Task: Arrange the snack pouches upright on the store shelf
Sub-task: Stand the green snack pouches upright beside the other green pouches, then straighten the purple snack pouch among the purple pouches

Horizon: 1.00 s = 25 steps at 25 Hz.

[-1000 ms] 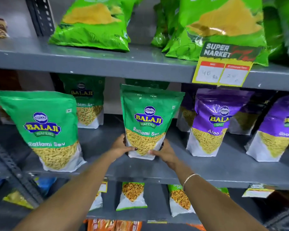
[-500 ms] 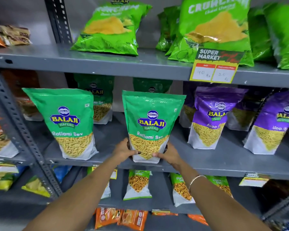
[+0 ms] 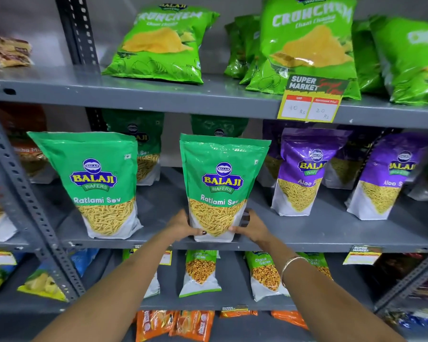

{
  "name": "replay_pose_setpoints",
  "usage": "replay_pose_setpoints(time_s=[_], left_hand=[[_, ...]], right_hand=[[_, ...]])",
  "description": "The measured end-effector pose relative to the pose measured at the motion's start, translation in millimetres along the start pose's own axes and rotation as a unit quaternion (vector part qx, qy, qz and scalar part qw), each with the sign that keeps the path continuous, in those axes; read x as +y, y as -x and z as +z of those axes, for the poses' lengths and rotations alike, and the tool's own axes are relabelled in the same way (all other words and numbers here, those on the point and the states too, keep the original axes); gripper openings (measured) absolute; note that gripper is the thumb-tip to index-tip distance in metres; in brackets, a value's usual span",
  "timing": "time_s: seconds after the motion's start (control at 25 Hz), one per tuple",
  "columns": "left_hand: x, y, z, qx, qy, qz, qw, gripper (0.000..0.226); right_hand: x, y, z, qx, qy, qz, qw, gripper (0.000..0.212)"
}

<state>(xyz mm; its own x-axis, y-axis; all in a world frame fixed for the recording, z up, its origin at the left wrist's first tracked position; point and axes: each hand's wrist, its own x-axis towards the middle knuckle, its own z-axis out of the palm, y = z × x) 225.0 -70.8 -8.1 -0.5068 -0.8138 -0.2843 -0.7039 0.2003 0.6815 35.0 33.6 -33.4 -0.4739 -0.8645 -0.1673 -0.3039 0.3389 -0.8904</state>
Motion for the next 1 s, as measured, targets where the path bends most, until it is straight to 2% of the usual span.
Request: replay_pose_setpoints(time_s=[0.08, 0.12, 0.2, 0.24, 0.28, 0.32, 0.4, 0.44, 0.52, 0.6, 0.64, 0.68, 0.76, 0.84, 0.92, 1.0], left_hand=[[6, 5, -4, -0.106, -0.117, -0.050, 0.986, 0.026], [14, 7, -1, -0.168, -0.149, -0.078, 0.971, 0.026], [40, 8, 13, -0.263, -0.162, -0.086, 0.947, 0.028], [55, 6, 24, -0.291, -0.143, -0.069, 0.944, 0.027], [69, 0, 39, -0.303, -0.116, -0.045, 0.945, 0.024], [85, -5, 55, -0.295, -0.080, -0.017, 0.952, 0.020], [116, -22, 93, -0.229, 0.015, 0.020, 0.973, 0.004], [128, -36, 113, -0.179, 0.058, 0.033, 0.982, 0.012], [150, -63, 144, -0.084, 0.113, 0.036, 0.989, 0.056], [171, -84, 165, -0.018, 0.163, 0.035, 0.986, 0.093], [179, -92, 172, -0.001, 0.194, 0.044, 0.980, 0.098], [183, -98, 176, 0.007, 0.223, 0.044, 0.974, 0.095], [193, -100, 185, 0.023, 0.273, 0.042, 0.961, 0.070], [197, -92, 194, 0.062, 0.281, 0.037, 0.957, 0.055], [197, -79, 199, 0.100, 0.284, 0.034, 0.953, 0.062], [196, -63, 203, 0.107, 0.266, 0.033, 0.958, 0.065]], right_hand=[[7, -2, -18, 0.037, 0.026, 0.022, 0.999, 0.076], [12, -3, -32, 0.059, 0.034, 0.029, 0.997, 0.067], [24, -6, -65, 0.107, 0.055, 0.053, 0.991, 0.031], [33, -11, -83, 0.131, 0.063, 0.066, 0.987, 0.026], [40, -13, -103, 0.148, 0.062, 0.082, 0.984, 0.032], [46, -16, -121, 0.163, 0.055, 0.096, 0.980, 0.033], [60, -22, -159, 0.190, 0.060, 0.099, 0.975, 0.030], [70, -30, -176, 0.188, 0.058, 0.094, 0.976, 0.043], [84, -49, -203, 0.150, -0.001, 0.066, 0.987, 0.067], [107, -79, -219, 0.118, -0.030, 0.033, 0.992, 0.078], [110, -88, -223, 0.096, -0.023, 0.025, 0.995, 0.078], [108, -90, -225, 0.071, -0.027, 0.015, 0.997, 0.072], [104, -92, -225, 0.063, -0.037, -0.004, 0.997, 0.061], [105, -92, -226, 0.066, -0.043, -0.011, 0.997, 0.059], [110, -85, -225, 0.049, -0.044, -0.010, 0.998, 0.060], [114, -74, -225, 0.027, -0.023, 0.001, 0.999, 0.071]])
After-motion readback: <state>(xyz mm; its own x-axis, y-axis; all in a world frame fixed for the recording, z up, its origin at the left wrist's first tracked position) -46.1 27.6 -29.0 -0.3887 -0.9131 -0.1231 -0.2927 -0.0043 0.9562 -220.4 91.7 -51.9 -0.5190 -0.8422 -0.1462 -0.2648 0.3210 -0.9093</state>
